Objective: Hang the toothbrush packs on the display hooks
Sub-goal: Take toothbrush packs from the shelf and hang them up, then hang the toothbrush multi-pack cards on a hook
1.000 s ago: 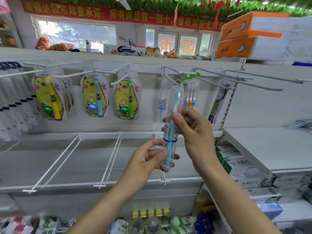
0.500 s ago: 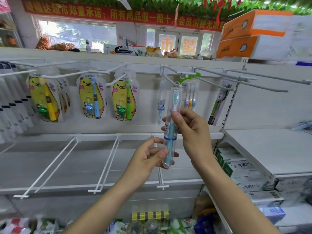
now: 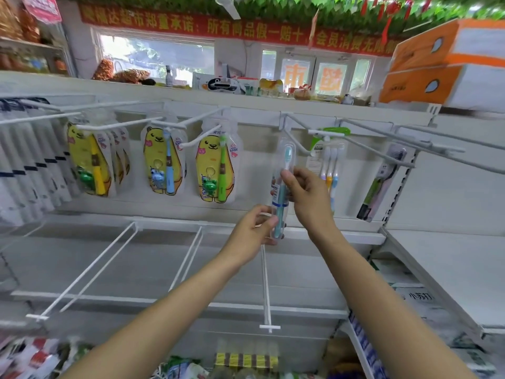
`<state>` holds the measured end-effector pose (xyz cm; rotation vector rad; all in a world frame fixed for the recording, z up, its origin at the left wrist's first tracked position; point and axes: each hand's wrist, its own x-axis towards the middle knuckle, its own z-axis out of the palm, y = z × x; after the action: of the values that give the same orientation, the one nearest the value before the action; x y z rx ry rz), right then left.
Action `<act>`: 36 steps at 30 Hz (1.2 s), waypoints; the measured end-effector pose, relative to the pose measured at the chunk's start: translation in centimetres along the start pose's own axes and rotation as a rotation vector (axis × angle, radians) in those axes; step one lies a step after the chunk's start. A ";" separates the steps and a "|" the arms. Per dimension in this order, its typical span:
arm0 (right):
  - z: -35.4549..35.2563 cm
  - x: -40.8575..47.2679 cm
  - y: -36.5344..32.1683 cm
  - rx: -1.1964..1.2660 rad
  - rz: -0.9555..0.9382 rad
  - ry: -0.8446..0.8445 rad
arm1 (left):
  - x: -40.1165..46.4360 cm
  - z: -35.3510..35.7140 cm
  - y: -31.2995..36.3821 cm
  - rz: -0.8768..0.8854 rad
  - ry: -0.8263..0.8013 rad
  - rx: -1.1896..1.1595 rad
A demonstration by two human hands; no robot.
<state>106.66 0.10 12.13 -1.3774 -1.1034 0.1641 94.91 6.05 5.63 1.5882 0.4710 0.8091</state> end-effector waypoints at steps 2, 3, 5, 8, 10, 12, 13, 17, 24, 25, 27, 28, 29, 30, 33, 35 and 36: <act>0.3 1.4 0.8 -0.064 -0.006 -0.001 | 1.7 0.0 -0.5 -0.005 0.008 0.019; 0.4 2.0 1.0 -0.098 -0.007 0.001 | 2.4 0.1 -0.6 -0.010 0.007 0.026; 0.6 3.0 1.5 -0.159 -0.003 -0.001 | 3.7 0.1 -0.9 -0.023 0.011 0.052; 1.0 4.1 1.9 -0.241 -0.016 -0.009 | 4.9 -0.1 -1.2 -0.039 0.045 0.066; 1.3 4.4 2.2 -0.312 -0.033 -0.003 | 5.3 -0.1 -1.5 -0.040 0.055 0.061; 1.5 4.5 2.4 -0.367 -0.046 0.011 | 5.5 -0.1 -1.6 -0.048 0.061 0.055; 1.5 4.5 2.5 -0.380 -0.051 0.011 | 5.5 0.0 -1.6 -0.054 0.068 0.056; 1.6 4.2 2.8 -0.404 -0.021 -0.020 | 5.2 0.1 -1.6 -0.083 0.118 0.059; 0.5 -0.7 3.0 -0.381 0.145 -0.078 | 0.9 -1.2 -3.6 -0.140 0.151 0.212; 0.0 -1.9 3.1 -0.391 0.157 -0.076 | 0.2 -1.5 -3.8 -0.125 0.141 0.235; -1.3 -4.4 3.3 -0.413 0.161 -0.058 | -1.2 -1.8 -3.8 -0.067 0.119 0.277; -2.1 -5.8 3.3 -0.424 0.162 -0.049 | -2.0 -1.8 -3.6 -0.031 0.104 0.283; -2.9 -7.2 3.3 -0.441 0.157 -0.039 | -2.8 -1.7 -3.4 -0.001 0.083 0.290; -3.8 -8.6 3.2 -0.471 0.146 -0.028 | -3.8 -1.6 -3.0 0.030 0.052 0.304; -6.5 -13.2 2.3 -0.599 0.075 -0.009 | -6.5 -1.2 -1.3 0.141 -0.064 0.420; -8.2 -16.1 1.4 -0.706 0.042 -0.007 | -8.0 -0.8 0.0 0.243 -0.121 0.565; -9.1 -17.4 0.9 -0.763 0.039 -0.006 | -8.7 -0.4 0.7 0.310 -0.144 0.640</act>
<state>104.29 -17.63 3.95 -2.0707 -1.1981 -0.2554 88.71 0.07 4.29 2.3393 0.4043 0.8087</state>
